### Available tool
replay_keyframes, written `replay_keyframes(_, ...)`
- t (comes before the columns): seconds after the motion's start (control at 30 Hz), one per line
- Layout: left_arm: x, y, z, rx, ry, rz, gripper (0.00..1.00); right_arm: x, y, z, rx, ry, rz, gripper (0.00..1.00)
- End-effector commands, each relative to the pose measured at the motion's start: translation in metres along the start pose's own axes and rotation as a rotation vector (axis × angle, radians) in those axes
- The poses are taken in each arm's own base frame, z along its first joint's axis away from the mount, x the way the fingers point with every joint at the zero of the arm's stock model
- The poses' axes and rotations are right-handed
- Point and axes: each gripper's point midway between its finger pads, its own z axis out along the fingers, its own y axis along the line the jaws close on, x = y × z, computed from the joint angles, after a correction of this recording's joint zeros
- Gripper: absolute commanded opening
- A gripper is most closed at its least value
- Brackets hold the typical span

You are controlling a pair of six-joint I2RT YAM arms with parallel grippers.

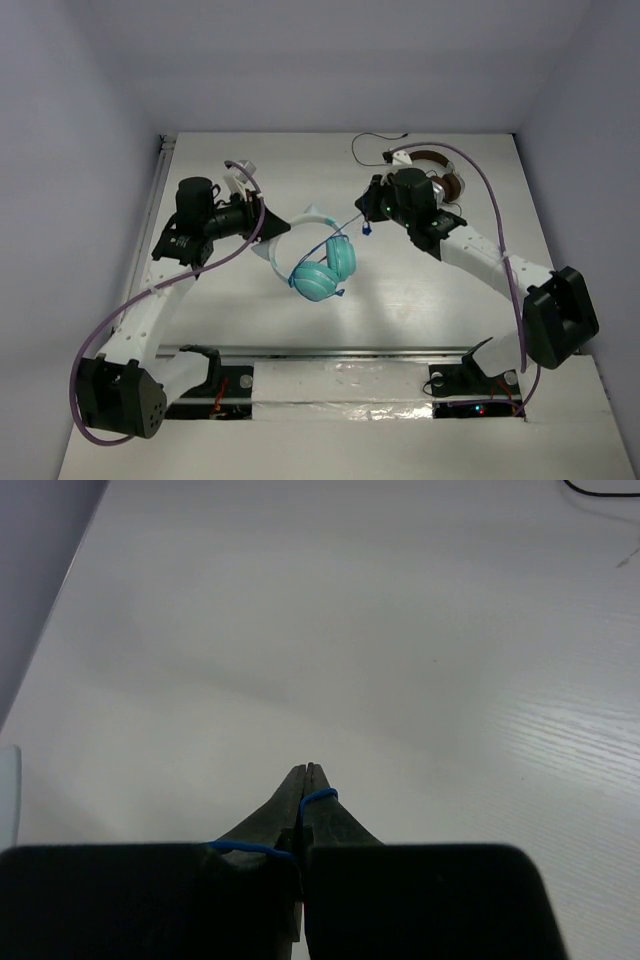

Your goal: Wrap the headphones

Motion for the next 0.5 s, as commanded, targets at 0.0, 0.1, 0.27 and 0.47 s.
replay_keyframes(0.0, -0.014, -0.054, -0.014, 0.238, -0.022, 0.055, 0.0, -0.008, -0.034, 0.004, 0.115, 0.008, -0.04, 0.0)
replay_keyframes(0.1, -0.027, -0.066, -0.015, 0.288, -0.061, 0.047, 0.0, 0.016, -0.017, 0.004, -0.004, 0.092, -0.019, 0.04)
replay_keyframes(0.27, -0.053, -0.074, -0.012, 0.328, -0.122, 0.041, 0.0, 0.066, 0.007, -0.014, -0.179, 0.225, 0.09, 0.44)
replay_keyframes(0.47, -0.081, -0.067, -0.01, 0.334, -0.184, -0.038, 0.0, 0.077, 0.012, -0.053, -0.184, 0.275, 0.175, 0.72)
